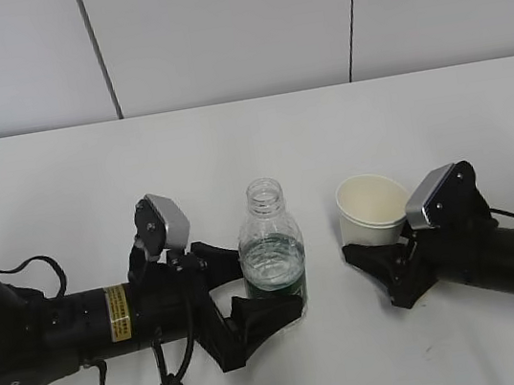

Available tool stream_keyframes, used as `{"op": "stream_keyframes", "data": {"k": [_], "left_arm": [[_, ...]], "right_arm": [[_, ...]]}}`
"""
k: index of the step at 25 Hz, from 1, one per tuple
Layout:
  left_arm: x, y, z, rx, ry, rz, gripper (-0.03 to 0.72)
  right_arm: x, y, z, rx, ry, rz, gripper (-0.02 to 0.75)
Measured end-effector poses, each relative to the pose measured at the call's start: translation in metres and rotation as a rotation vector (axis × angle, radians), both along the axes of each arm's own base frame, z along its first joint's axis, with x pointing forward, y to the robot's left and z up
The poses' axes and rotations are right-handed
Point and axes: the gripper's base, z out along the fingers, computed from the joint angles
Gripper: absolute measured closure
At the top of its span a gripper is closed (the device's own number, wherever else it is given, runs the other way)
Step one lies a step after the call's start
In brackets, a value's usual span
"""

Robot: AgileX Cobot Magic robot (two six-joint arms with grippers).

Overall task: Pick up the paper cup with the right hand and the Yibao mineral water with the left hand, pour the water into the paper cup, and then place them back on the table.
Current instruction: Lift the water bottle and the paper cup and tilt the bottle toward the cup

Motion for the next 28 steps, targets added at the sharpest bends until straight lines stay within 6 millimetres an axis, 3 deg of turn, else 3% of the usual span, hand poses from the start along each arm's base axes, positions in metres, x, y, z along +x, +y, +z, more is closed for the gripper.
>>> {"op": "stream_keyframes", "data": {"k": [8,17,28], "left_arm": [[0.008,-0.003,-0.002,-0.007,-0.007,0.021,0.118],[0.012,-0.003,0.000,-0.016,-0.012,0.051,0.282],[0.014,-0.003,0.014,0.018,-0.144,0.031,0.293]], "right_arm": [[0.000,0.000,0.000,0.000,0.000,0.000,0.225],[0.000,0.000,0.000,0.000,0.000,0.000,0.225],[-0.001,0.008,0.003,0.001,-0.017,0.117,0.225]]}}
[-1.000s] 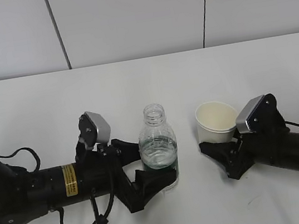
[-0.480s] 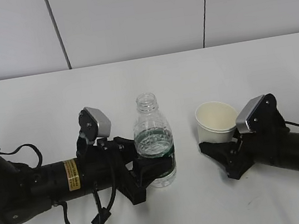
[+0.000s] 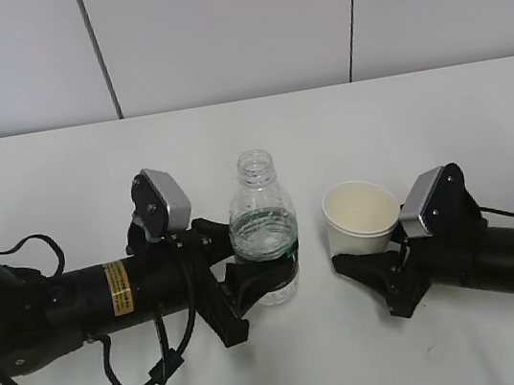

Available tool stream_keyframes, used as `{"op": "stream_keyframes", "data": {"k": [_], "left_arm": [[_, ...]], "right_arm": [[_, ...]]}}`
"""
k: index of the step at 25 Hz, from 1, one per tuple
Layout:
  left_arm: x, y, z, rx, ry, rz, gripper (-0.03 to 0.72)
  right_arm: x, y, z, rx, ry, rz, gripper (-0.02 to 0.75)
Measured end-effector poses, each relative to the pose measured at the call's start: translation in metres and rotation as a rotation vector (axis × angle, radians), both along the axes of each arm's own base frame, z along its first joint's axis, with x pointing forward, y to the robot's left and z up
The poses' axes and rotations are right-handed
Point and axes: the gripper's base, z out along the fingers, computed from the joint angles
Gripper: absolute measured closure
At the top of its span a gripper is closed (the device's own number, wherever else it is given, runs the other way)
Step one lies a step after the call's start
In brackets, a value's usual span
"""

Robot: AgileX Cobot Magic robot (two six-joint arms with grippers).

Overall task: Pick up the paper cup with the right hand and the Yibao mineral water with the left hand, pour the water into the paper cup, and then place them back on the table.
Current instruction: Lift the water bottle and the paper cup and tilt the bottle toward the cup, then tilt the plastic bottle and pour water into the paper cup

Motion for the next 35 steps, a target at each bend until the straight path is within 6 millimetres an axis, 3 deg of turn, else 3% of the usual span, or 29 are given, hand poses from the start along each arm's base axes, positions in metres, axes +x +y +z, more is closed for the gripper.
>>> {"op": "stream_keyframes", "data": {"k": [5,13,25,30,35], "left_arm": [[0.004,0.001,0.014,0.029,-0.136,0.004,0.293],[0.019,0.009,0.035,0.115,-0.371,0.150,0.295],[0.029,0.015,0.042,0.262,-0.711,0.211,0.295],[0.031,0.017,0.043,0.301,-0.778,0.232,0.295],[0.034,0.020,0.044,0.393,-0.890,0.248,0.295]], "right_arm": [[0.001,0.001,0.008,0.013,-0.015,0.006,0.225],[-0.004,0.009,0.012,0.019,-0.013,0.145,0.225],[0.007,0.024,0.022,0.072,0.048,0.364,0.225],[0.004,0.048,0.026,0.067,0.037,0.466,0.225],[0.005,0.057,0.027,0.076,0.042,0.482,0.225]]}}
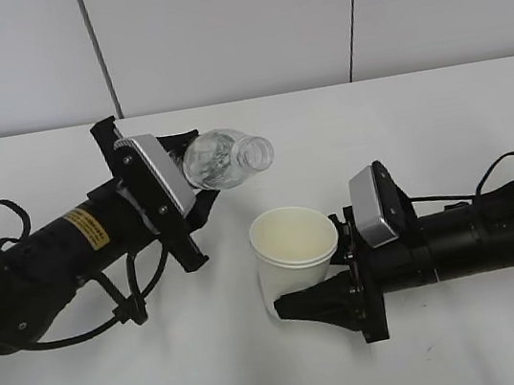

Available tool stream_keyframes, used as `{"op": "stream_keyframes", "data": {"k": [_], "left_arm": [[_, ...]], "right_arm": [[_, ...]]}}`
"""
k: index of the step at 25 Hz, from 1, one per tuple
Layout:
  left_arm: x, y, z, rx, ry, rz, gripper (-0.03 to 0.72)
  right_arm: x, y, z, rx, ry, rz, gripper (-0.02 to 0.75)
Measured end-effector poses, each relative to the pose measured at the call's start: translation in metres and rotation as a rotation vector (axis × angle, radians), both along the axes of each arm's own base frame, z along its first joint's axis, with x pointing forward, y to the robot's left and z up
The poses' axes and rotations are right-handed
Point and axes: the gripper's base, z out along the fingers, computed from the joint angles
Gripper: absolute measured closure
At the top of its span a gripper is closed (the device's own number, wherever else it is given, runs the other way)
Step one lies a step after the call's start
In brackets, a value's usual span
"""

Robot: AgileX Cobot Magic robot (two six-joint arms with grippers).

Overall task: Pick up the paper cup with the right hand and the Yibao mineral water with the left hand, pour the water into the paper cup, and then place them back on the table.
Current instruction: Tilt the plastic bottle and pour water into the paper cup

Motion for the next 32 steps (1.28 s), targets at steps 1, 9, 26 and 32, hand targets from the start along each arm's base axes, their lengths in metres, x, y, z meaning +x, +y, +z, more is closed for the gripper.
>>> {"op": "stream_keyframes", "data": {"k": [1,9,26,32], "left_arm": [[0.000,0.000,0.000,0.010,-0.011,0.005,0.295],[0.001,0.001,0.000,0.127,-0.127,0.001,0.295],[0.001,0.001,0.001,0.223,-0.223,-0.011,0.295],[0.001,0.001,0.001,0.269,-0.267,-0.016,0.295]], "right_arm": [[0.000,0.000,0.000,0.002,0.000,-0.004,0.225],[0.004,0.000,0.001,0.017,0.006,-0.049,0.225],[0.011,0.002,0.002,-0.036,-0.031,-0.008,0.225],[0.013,0.006,0.002,-0.064,-0.046,0.006,0.225]]}}
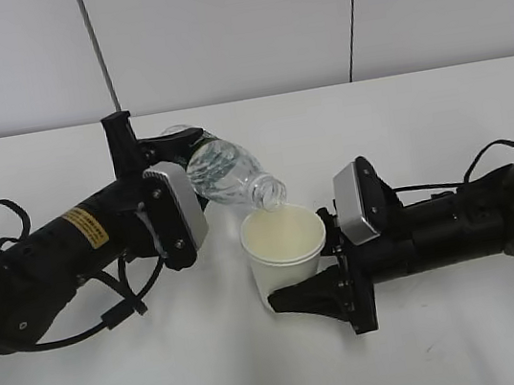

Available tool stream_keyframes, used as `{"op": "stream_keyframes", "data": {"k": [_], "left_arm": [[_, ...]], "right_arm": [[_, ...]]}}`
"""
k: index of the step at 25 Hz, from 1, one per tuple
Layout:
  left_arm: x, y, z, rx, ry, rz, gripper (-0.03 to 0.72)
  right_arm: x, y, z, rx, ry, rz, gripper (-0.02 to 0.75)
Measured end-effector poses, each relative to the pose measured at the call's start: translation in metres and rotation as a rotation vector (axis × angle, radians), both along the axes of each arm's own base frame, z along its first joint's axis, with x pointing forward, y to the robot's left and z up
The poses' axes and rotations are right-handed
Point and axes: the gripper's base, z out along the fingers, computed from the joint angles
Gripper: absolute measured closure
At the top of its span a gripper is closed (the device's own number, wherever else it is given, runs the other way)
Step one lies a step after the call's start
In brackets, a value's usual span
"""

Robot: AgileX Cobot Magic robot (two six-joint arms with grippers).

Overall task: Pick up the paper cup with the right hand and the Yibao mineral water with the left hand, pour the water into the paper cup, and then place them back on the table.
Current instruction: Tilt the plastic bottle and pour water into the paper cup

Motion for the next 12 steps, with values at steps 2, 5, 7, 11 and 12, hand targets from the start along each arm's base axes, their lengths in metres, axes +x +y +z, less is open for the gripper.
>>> {"op": "stream_keyframes", "data": {"k": [2,5,7,11,12], "left_arm": [[0.0000,0.0000,0.0000,0.007,-0.006,-0.001,0.295],[0.0000,0.0000,0.0000,0.036,-0.035,-0.004,0.295],[0.0000,0.0000,0.0000,0.063,-0.060,-0.007,0.295],[0.0000,0.0000,0.0000,0.083,-0.080,-0.009,0.295],[0.0001,0.0001,0.0000,0.090,-0.086,-0.009,0.296]], "right_arm": [[0.0003,0.0020,-0.0001,-0.008,-0.003,0.003,0.225],[0.0001,0.0021,-0.0014,-0.023,-0.002,0.004,0.225],[0.0002,0.0021,-0.0015,-0.024,-0.002,0.003,0.225],[0.0002,0.0019,-0.0019,-0.029,-0.001,0.002,0.225],[0.0000,0.0018,-0.0022,-0.033,-0.001,0.005,0.225]]}}
